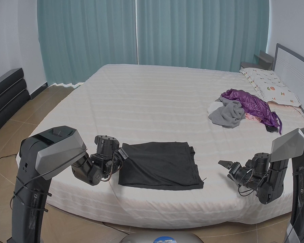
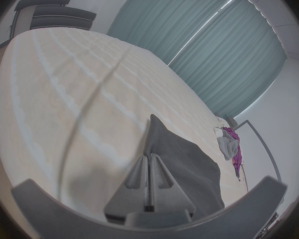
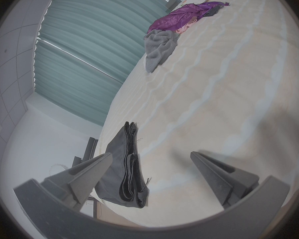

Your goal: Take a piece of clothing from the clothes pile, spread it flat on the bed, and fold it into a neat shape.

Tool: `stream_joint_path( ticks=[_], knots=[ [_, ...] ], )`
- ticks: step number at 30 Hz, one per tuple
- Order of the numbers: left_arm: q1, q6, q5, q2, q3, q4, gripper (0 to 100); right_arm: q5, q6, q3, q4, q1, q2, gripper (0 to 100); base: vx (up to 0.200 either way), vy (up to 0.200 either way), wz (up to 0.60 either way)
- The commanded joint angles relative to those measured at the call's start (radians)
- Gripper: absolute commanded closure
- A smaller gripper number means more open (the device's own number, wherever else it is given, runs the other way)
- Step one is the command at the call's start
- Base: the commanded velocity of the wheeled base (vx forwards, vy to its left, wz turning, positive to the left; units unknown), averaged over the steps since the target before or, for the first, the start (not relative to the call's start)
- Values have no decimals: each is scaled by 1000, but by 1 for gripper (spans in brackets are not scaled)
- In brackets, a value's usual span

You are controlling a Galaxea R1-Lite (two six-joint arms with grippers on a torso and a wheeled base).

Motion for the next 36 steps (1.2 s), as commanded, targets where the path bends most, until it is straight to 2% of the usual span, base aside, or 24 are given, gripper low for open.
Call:
stream_joint_path(
  ticks=[1, 12, 23, 28, 33, 36],
  knots=[
    [1, -1, 1, -1, -2, -2, 100, 0, 0, -2, -14, -1, -1, 0, 0, 200, 0],
    [5, -3, -10, 2, -11, -2, 100, 0, 0, -19, -14, 2, -4, 0, 0, 200, 0],
    [10, -3, -18, 10, -31, -3, 100, 2, 1, -20, -14, 45, -7, 0, 0, 200, 0],
    [13, -6, -55, 10, -39, -3, 100, -1, 1, -25, -14, 65, -4, 0, 0, 200, 0],
    [14, -6, -56, 10, -42, -3, 100, -17, 1, -29, -14, 77, 7, 0, 0, 200, 0],
    [14, -3, -56, 10, -45, -5, 100, -21, 1, -45, -14, 83, 2, 0, 0, 0, 0]
  ],
)
